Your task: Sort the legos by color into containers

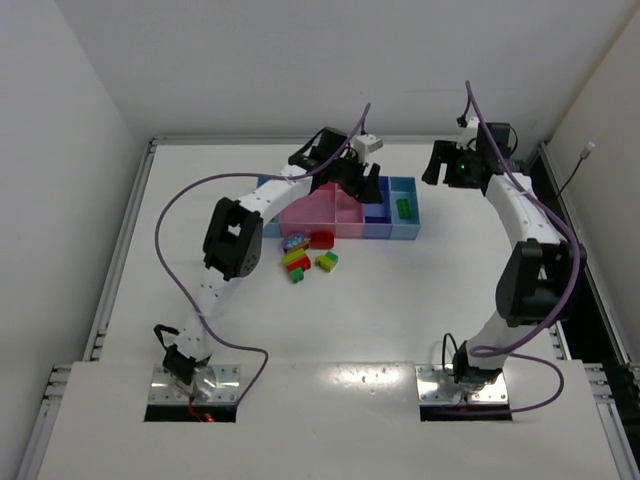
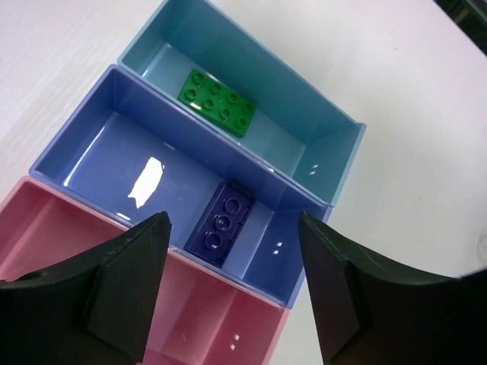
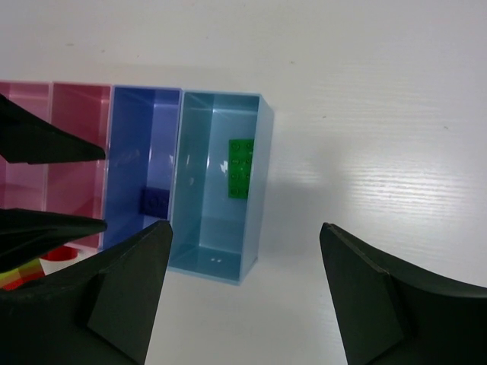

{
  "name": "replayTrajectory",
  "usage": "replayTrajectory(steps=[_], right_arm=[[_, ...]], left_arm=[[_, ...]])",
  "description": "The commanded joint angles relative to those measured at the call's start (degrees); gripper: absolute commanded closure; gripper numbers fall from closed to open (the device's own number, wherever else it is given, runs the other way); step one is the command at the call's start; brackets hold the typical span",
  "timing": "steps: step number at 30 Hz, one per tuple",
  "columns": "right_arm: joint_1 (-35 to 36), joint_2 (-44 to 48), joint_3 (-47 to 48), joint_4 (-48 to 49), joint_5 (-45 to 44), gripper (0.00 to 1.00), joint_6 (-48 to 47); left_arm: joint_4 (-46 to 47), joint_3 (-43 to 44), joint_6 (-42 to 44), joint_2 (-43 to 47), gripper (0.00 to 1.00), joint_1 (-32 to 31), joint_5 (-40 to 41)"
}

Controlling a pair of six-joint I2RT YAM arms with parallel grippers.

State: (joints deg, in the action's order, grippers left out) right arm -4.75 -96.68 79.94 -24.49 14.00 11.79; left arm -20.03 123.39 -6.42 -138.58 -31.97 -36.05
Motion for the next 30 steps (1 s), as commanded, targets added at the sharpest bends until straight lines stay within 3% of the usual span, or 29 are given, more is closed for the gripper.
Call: replayTrajectory(steps=[1,6,11,14,21,26,30], right_arm=[[-0.17,2.37,-2.23,1.28,2.52,0.19,-1.15],[1.06,5.27,-5.93,2.52,9.61,0.20,-5.54],[2.98,5.81,-5.94,0.24,21.99,0.23,-12.56],[7.72,7.30,-5.32,-3.01,26.23,0.28,-20.65],[23.26,10.20,-9.36,-4.35,27.49,0.45,-34.28],[29.88,8.19,-13.14,-3.03,26.17,0.50,-42.27],[33.05,5.47,-15.34,-1.70,23.36,0.51,-46.84]], left_arm=[[5.24,1.86,-0.78,4.19,0.27,-0.47,-3.22],[4.58,-2.09,0.78,15.76,0.36,0.68,-8.24],[-9.30,-15.42,15.37,28.87,0.39,1.99,-7.47],[-10.20,-26.57,14.25,37.66,0.39,6.37,-5.97],[-3.00,-38.48,-0.08,49.96,0.38,19.73,-1.39],[-0.62,-47.78,0.34,60.17,0.35,21.68,3.34],[-0.62,-50.36,1.76,64.75,0.33,23.35,3.89]])
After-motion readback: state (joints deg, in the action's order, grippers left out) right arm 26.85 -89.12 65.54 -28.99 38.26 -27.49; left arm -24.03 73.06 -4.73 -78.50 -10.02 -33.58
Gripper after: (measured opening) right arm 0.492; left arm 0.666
